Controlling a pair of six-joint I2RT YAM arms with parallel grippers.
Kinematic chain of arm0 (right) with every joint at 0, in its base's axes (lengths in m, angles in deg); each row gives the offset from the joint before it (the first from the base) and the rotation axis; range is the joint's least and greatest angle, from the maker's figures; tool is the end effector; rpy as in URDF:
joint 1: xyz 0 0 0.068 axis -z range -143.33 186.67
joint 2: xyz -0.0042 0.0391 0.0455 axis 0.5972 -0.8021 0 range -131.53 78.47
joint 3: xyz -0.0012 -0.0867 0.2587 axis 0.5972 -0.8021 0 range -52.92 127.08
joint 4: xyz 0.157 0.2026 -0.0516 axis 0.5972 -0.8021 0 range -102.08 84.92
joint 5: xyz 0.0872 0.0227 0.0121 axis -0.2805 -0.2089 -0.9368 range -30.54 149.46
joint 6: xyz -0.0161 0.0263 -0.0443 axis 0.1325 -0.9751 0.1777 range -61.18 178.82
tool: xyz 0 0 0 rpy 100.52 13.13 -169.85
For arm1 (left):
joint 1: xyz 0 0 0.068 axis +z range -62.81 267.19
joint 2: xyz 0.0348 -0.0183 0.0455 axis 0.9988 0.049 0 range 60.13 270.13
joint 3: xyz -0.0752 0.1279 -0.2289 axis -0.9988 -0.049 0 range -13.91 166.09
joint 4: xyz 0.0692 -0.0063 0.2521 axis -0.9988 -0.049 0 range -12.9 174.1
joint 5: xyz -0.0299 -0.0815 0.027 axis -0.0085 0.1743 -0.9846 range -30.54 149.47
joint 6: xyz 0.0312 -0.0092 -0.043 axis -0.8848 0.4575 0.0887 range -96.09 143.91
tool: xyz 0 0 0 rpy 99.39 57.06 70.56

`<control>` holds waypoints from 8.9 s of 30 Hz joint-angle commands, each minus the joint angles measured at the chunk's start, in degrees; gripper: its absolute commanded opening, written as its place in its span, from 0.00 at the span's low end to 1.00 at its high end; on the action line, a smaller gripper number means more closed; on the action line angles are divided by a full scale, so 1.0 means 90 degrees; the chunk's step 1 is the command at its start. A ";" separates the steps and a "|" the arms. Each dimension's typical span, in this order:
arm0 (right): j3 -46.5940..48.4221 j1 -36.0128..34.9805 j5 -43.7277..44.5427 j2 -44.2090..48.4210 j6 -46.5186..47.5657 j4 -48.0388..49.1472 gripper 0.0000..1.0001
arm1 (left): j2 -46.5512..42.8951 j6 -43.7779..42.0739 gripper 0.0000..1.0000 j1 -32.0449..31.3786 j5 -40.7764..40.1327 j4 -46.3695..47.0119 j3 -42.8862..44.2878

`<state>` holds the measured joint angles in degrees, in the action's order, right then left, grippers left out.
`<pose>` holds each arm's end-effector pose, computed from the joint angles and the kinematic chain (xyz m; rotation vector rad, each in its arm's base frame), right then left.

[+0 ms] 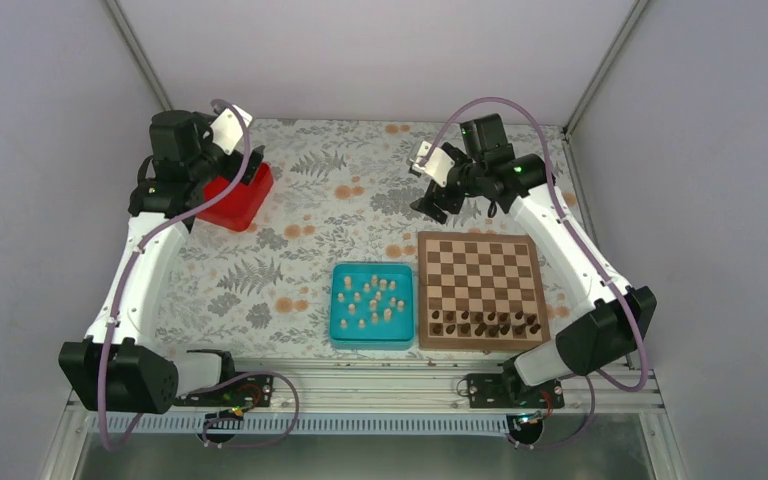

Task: Set up the chess pieces on the board
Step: Pick up the chess piece from the storage box, then place the chess piece on the chessboard, then pick up the chess piece from the storage box.

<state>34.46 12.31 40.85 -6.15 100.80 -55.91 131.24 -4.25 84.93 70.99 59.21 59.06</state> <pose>0.2770 0.1378 0.3679 -1.4162 1.8960 0.2438 0.2772 -0.0181 0.3886 0.6409 1.8580 0.0978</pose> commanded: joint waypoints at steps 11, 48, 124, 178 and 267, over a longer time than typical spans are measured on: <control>0.1119 -0.0069 -0.0382 -0.0835 0.0000 -0.1078 1.00 | -0.0099 -0.0145 1.00 -0.0012 0.0005 0.0233 -0.0072; -0.0257 -0.3283 0.0372 -0.2771 -0.0112 0.0318 0.60 | -0.0032 -0.0152 1.00 -0.0013 -0.0345 0.0900 -0.0666; -0.1634 0.2249 0.0277 -0.0535 0.0974 -0.0539 0.06 | 0.0564 0.0038 1.00 0.0016 0.0137 0.0863 -0.0233; -0.2324 0.2619 0.0873 -0.1252 0.1048 0.0053 0.06 | 0.0456 -0.0032 1.00 0.0010 0.0220 0.0872 -0.0412; -0.1491 -0.2609 0.1353 -0.2535 -0.0237 0.0326 0.08 | 0.0331 -0.0095 1.00 0.0017 0.0173 0.0999 -0.0841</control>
<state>21.25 -11.84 55.62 -29.01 99.27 -53.99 135.07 -5.04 84.93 71.96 67.71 51.80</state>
